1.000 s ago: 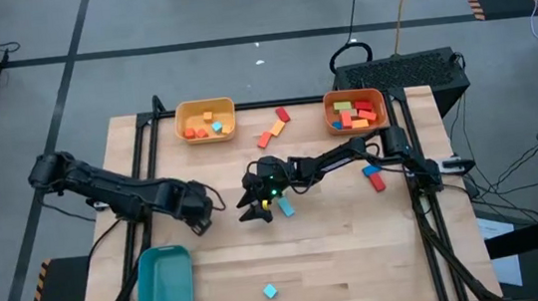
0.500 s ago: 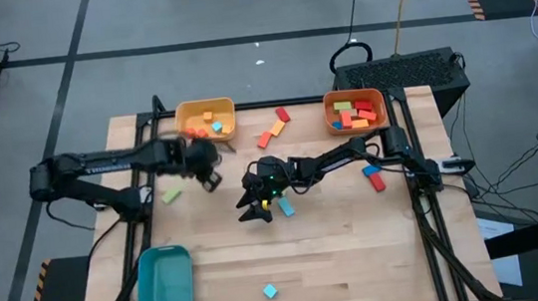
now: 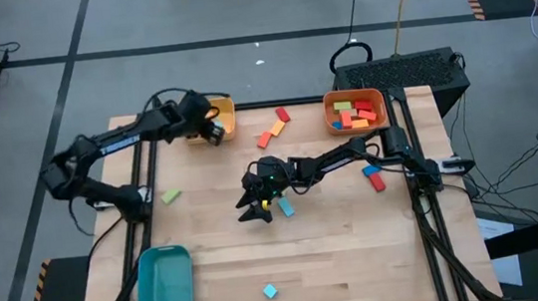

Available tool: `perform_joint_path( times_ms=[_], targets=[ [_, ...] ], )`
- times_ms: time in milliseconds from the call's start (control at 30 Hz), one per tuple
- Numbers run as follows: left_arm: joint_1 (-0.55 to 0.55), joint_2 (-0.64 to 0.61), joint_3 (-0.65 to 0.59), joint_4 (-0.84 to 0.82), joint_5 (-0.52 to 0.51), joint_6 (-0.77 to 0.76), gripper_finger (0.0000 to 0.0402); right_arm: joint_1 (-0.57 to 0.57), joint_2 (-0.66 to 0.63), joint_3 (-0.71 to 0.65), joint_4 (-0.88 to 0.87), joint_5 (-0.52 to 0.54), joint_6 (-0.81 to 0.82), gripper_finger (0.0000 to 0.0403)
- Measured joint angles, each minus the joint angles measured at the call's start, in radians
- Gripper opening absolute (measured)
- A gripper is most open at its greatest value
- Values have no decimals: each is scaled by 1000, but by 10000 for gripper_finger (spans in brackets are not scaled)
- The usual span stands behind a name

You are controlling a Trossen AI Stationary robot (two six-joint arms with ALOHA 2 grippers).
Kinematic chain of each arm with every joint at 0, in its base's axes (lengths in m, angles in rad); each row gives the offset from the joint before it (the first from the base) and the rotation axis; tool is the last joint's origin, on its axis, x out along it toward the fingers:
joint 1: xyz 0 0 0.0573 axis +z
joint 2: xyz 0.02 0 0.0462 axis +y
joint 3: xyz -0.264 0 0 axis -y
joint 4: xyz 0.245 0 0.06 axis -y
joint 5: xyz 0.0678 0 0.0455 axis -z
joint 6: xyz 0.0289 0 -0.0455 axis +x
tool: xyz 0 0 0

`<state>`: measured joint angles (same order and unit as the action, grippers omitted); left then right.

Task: Sort blocks by size
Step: Put the small light blue block into the yellow bin, then move the large green block to the center of the table

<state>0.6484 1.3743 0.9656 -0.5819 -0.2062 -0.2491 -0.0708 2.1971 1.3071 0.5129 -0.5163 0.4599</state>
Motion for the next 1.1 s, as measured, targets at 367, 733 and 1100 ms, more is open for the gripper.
perform_joint_path(
  times_ms=[367, 733, 1100],
  targets=[
    [130, 194, 29, 54, 5, 27, 132, 0, 0, 0, -1, 0, 0, 276],
    [150, 210, 72, 19, 12, 29, 194, 0, 0, 0, -1, -4, -4, 276],
    [104, 201, 145, -277, 15, 150, 215, 0, 0, 0, -2, -6, -9, 276]
  ],
)
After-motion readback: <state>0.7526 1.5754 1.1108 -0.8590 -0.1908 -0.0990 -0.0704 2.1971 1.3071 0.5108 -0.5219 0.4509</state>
